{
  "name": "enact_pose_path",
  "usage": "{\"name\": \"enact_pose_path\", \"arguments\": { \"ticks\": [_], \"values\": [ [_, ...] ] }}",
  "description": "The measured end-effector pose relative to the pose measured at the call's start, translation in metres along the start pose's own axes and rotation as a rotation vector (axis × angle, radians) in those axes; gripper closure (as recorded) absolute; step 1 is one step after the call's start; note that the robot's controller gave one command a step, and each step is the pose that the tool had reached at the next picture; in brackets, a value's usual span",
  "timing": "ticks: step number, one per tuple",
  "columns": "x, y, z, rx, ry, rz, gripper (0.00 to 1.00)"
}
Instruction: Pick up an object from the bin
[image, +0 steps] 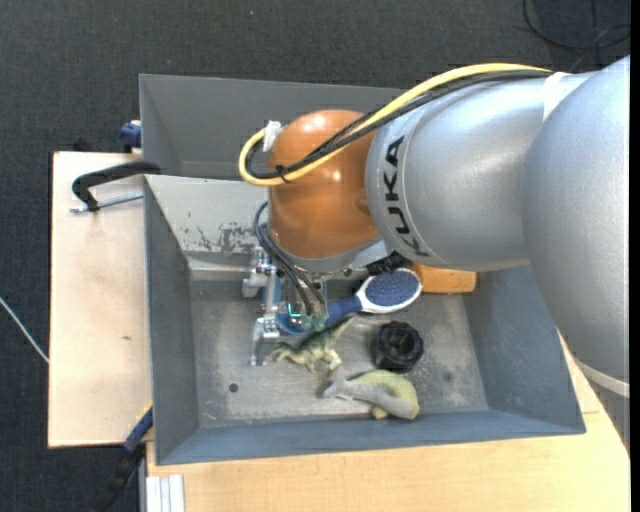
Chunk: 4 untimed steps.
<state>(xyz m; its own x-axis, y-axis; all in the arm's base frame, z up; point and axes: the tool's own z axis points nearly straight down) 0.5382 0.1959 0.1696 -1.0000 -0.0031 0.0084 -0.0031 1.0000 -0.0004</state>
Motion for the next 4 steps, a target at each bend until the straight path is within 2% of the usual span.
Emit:
{"name": "enact_pose_path", "arguments": {
  "ticks": [1,2,3,4],
  "values": [
    [0.013,-0.067,0.023,0.001,-0.004,0.152,0.0],
    [0.021,-0.097,0.084,-0.008,-0.023,0.197,0.0],
    [0.02,-0.098,0.084,-0.008,-0.023,0.2,1.0],
    [-0.019,-0.148,-0.022,-0.01,-0.006,-0.106,1.0]
  ]
}}
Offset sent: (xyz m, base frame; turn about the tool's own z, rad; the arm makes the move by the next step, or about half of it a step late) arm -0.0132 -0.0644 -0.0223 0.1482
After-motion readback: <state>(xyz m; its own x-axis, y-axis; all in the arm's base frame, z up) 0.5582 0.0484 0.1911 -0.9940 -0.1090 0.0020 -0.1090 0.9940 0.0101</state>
